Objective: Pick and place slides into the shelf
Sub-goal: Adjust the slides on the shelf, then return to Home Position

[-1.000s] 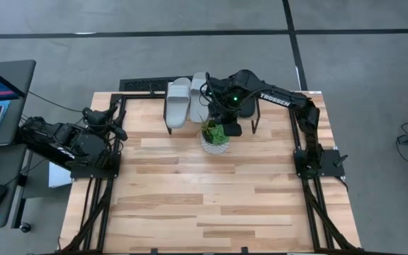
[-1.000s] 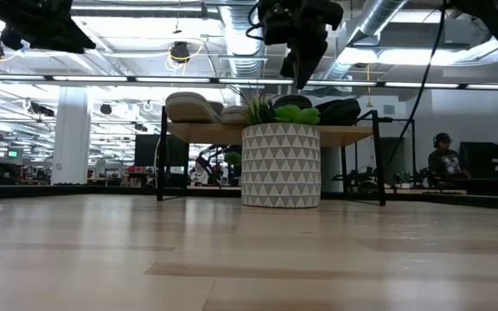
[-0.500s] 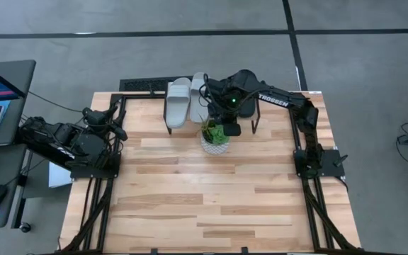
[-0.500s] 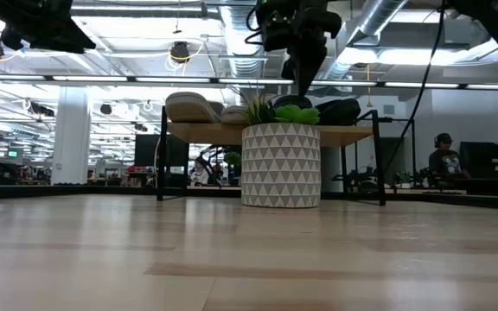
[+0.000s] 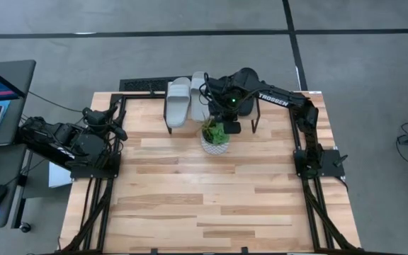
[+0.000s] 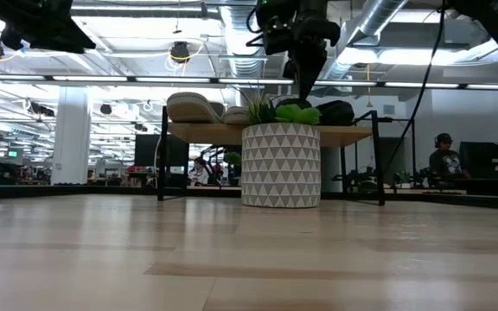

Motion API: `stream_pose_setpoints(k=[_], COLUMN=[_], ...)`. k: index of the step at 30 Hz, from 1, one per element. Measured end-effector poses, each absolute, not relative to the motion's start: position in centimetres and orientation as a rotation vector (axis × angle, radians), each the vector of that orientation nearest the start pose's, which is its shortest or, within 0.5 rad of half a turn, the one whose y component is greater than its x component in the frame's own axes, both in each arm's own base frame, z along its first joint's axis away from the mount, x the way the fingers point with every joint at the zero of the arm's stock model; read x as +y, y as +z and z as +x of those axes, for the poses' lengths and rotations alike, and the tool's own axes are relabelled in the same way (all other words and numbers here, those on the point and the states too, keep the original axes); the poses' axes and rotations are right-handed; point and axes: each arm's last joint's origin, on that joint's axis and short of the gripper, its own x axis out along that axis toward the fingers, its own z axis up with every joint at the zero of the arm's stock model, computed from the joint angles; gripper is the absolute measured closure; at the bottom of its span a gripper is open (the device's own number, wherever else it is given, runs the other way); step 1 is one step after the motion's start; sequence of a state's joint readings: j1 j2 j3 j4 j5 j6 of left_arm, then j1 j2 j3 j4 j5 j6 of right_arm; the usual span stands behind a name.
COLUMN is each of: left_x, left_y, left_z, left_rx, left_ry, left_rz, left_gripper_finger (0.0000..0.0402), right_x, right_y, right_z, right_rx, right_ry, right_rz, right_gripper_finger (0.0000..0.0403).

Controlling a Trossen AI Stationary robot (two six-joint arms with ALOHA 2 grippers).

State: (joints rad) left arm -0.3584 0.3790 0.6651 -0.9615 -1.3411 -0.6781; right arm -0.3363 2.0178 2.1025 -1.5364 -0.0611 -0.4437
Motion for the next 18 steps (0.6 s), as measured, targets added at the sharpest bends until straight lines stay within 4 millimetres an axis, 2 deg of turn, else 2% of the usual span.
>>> stream_pose_setpoints(k=[11,18], left_x=[0.9,0.9], left_y=[28.1,28.1], left_z=[5.8,5.8], left_rx=[0.122,0.122], left_ry=[1.031,1.031], left_rz=[-0.088,-0.088], left_gripper_finger=[0.0230,0.0230], right_x=[-12.4,-10.7], right_y=[32.6,33.6], right_z=[36.4,35.9], right_rx=[1.437,1.440], right_ry=[0.089,0.122], right_rz=[-0.087,-0.107], right_gripper_finger=[0.0403,0.0403])
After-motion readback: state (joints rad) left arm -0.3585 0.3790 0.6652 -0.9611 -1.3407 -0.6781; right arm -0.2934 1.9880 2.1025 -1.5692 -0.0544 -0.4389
